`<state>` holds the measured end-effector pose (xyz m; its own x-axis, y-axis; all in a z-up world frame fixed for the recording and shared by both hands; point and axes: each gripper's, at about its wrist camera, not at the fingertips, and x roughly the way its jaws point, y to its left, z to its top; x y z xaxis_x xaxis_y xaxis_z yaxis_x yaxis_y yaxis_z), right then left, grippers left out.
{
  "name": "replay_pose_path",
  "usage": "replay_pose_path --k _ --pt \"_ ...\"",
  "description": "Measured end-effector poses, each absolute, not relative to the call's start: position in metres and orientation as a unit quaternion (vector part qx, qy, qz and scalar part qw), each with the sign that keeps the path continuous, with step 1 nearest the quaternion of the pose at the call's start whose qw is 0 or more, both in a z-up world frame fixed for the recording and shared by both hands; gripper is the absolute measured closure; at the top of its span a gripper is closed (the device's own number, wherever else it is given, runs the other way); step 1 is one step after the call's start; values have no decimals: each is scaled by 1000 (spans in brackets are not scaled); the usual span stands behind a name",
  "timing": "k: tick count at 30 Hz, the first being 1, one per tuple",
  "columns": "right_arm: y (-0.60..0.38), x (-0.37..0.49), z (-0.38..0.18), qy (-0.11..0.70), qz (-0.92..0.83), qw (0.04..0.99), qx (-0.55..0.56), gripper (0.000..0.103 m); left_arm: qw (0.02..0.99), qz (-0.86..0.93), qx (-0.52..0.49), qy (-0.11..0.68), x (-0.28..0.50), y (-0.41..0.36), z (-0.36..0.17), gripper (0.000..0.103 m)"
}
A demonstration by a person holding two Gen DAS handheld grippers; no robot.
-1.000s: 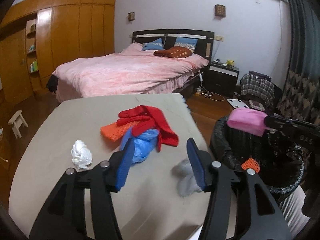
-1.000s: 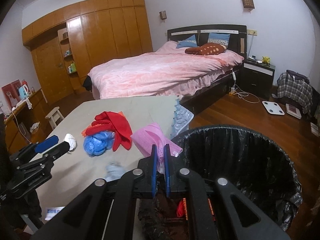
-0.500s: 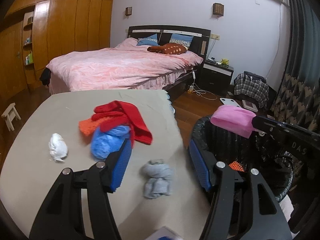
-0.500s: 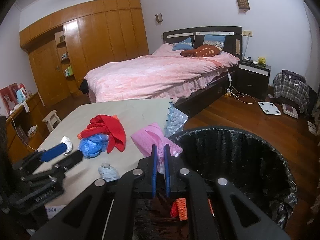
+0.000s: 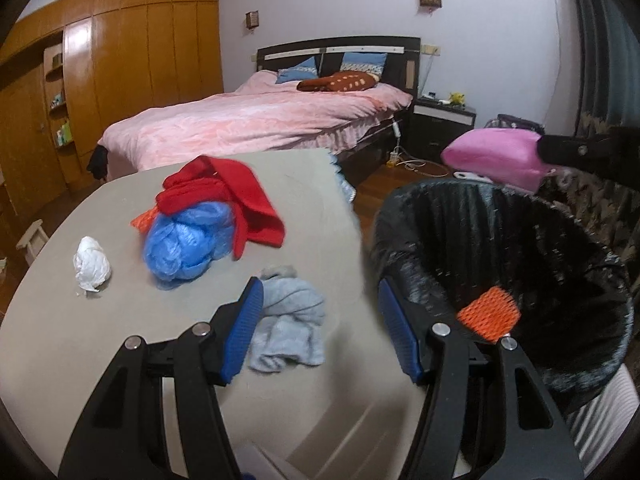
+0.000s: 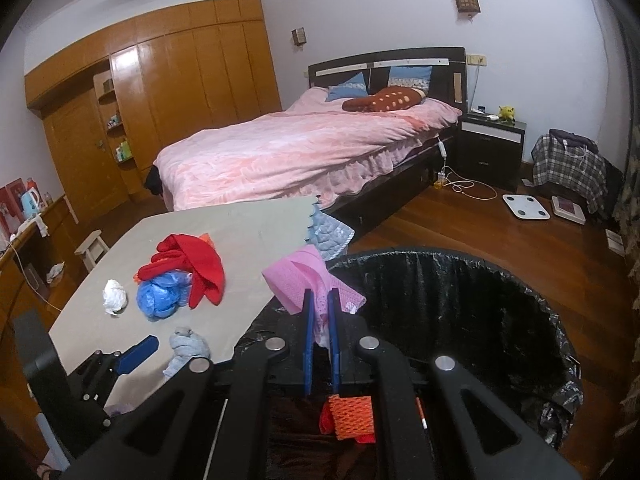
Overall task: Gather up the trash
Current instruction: 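Reach the left tool to the grey cloth and grasp it while the right tool holds the mask, then carry the grey cloth over the bin with the left tool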
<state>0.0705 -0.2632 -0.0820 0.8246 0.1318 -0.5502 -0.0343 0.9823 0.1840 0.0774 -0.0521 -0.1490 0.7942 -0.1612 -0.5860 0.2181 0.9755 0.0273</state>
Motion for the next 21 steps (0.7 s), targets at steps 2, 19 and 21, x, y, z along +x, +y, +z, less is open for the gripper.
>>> replay_pose_path --k 2,19,21 --pt "-262 73 -84 295 46 951 83 96 945 -88 40 314 82 -44 -151 44" --pt "-259 73 -87 299 54 949 83 96 919 -100 39 378 101 -45 -164 78" --pt "-260 71 -85 296 54 950 83 96 924 -102 36 368 99 -44 -156 79"
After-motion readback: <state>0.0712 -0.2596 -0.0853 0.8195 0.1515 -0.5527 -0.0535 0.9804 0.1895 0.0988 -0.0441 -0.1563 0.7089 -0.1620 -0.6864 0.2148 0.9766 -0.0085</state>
